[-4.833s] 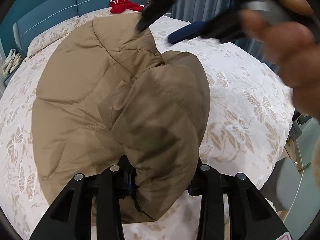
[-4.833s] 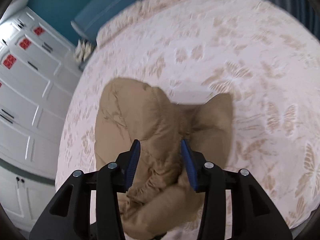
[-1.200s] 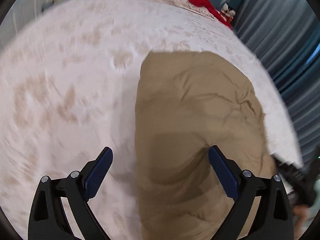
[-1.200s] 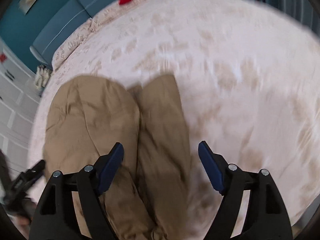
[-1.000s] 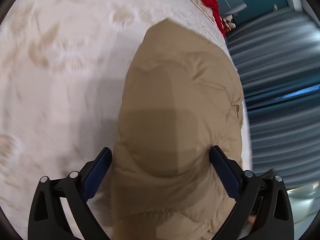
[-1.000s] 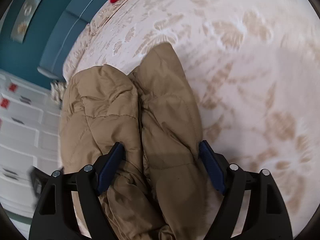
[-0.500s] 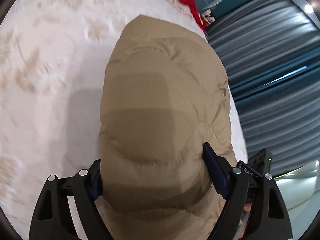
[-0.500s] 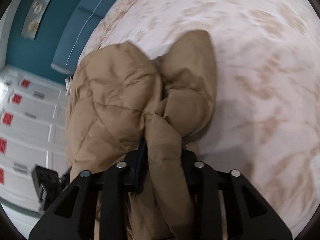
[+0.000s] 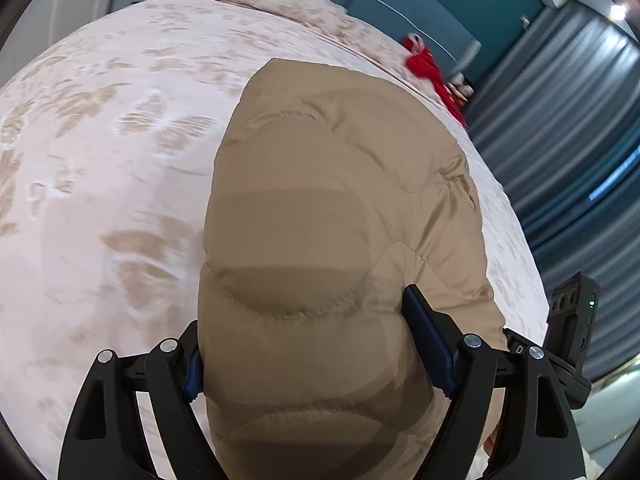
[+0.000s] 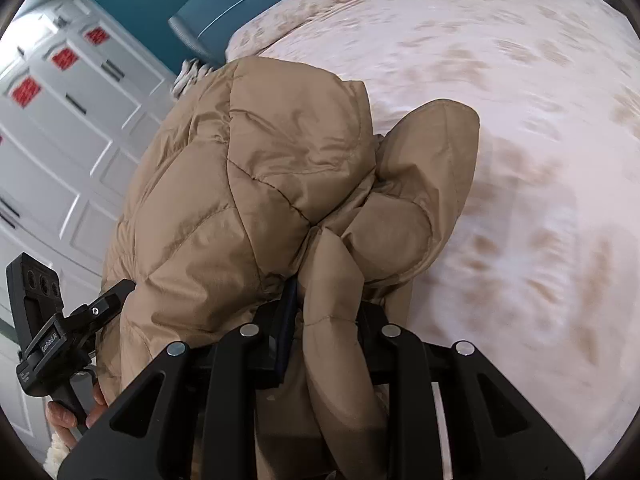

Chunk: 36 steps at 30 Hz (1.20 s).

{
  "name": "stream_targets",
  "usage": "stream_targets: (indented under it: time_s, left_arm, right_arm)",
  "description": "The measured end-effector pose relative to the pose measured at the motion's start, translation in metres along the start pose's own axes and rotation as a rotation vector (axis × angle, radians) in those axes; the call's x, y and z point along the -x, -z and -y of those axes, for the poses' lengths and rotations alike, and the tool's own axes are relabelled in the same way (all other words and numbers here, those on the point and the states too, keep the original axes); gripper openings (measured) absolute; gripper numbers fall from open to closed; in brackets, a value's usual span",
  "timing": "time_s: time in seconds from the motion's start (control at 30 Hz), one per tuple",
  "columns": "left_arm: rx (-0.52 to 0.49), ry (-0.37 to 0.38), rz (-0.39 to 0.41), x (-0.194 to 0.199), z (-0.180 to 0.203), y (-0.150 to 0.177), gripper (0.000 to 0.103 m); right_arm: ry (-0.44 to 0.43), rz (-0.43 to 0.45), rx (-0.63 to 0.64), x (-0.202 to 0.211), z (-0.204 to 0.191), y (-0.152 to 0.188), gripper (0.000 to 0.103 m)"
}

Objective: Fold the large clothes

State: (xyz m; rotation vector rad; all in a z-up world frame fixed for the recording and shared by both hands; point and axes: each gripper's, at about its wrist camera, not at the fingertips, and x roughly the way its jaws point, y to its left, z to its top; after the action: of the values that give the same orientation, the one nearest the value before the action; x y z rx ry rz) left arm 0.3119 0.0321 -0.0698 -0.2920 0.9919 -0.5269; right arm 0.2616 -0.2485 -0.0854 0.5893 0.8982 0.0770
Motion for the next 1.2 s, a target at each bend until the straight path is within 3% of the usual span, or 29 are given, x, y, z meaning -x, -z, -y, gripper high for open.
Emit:
stream_targets:
  time_s: [0.17, 0.4, 0.5, 0.6, 0.7, 0.83, 0.97, 1.1, 1.2]
  left_arm:
    - [0.070, 0.016, 0.007, 0.000, -0.050, -0.005, 0.080]
    - [0.006, -0.013, 0.031, -0.012, -0.043, 0.000, 0.085]
    - [0.001, -0.039, 0.032, -0.012, -0.041, 0.000, 0.088]
    - [-0.011, -0.113, 0.032, -0.007, -0.032, -0.005, 0.088]
    - [-0.080, -0.272, 0.052, 0.019, -0.010, -0.003, 0.086]
    - [-0.201, -0.500, 0.151, 0.066, 0.027, 0.001, 0.085]
    - [-0.233, -0.530, 0.166, 0.083, 0.063, 0.000, 0.085]
    - [-0.217, -0.565, 0.127, 0.064, 0.073, 0.002, 0.085]
    - [-0.174, -0.591, 0.086, 0.044, 0.068, 0.007, 0.085]
  right_arm:
    - [0.054, -0.003, 0.088, -0.034, -0.034, -0.007, 0.023]
    - [0.067, -0.004, 0.073, -0.048, -0.016, 0.000, 0.028]
    - [0.083, 0.001, 0.061, -0.045, -0.014, 0.000, 0.035]
    - [0.112, -0.013, 0.049, -0.037, -0.013, -0.002, 0.041]
    - [0.158, -0.008, 0.046, -0.008, -0.013, -0.005, 0.042]
    - [0.222, 0.094, 0.152, 0.048, -0.034, 0.000, 0.035]
    - [0.190, 0.124, 0.282, 0.074, -0.077, 0.010, 0.016]
    - [0.211, 0.085, 0.375, 0.054, -0.107, 0.026, 0.013]
    - [0.228, 0.047, 0.363, 0.036, -0.104, 0.036, 0.013]
